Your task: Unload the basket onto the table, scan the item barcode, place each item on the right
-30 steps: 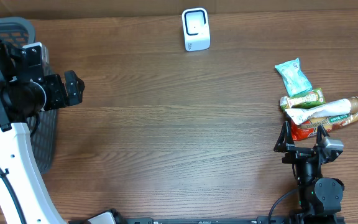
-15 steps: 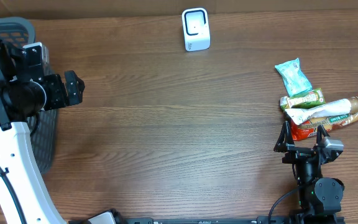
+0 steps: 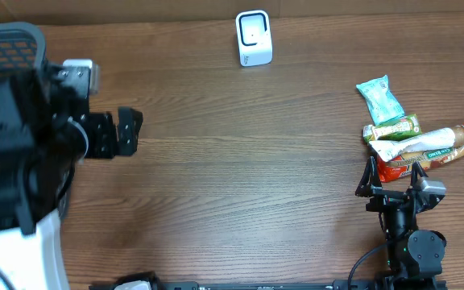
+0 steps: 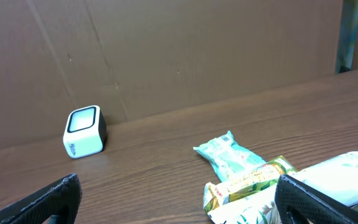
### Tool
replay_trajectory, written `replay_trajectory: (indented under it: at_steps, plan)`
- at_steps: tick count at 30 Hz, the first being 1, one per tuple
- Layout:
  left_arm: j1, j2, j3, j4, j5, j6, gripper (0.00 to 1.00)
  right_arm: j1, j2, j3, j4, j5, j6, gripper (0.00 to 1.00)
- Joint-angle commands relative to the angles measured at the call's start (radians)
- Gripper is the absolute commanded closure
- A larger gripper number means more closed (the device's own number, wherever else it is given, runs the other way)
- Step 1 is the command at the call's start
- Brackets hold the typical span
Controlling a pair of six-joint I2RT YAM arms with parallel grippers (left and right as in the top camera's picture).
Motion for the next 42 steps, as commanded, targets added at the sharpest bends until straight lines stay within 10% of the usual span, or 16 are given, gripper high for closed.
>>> replay_trajectory:
  at_steps: [1, 28, 42]
  plan:
    - [-0.001, -0.05, 0.0, 0.0, 0.009, 0.015, 0.0, 0.009, -0.01, -0.011, 0.003, 0.007, -0.001, 0.0]
    - [-0.001, -0.446, -0.406, -0.014, -0.257, 0.039, 0.01, 0.009, -0.01, -0.011, 0.003, 0.007, -0.001, 0.0]
    - [-0.001, -0.551, -0.445, 0.326, -0.264, 0.045, 0.0, 0.009, -0.01, -0.011, 0.003, 0.007, -0.001, 0.0]
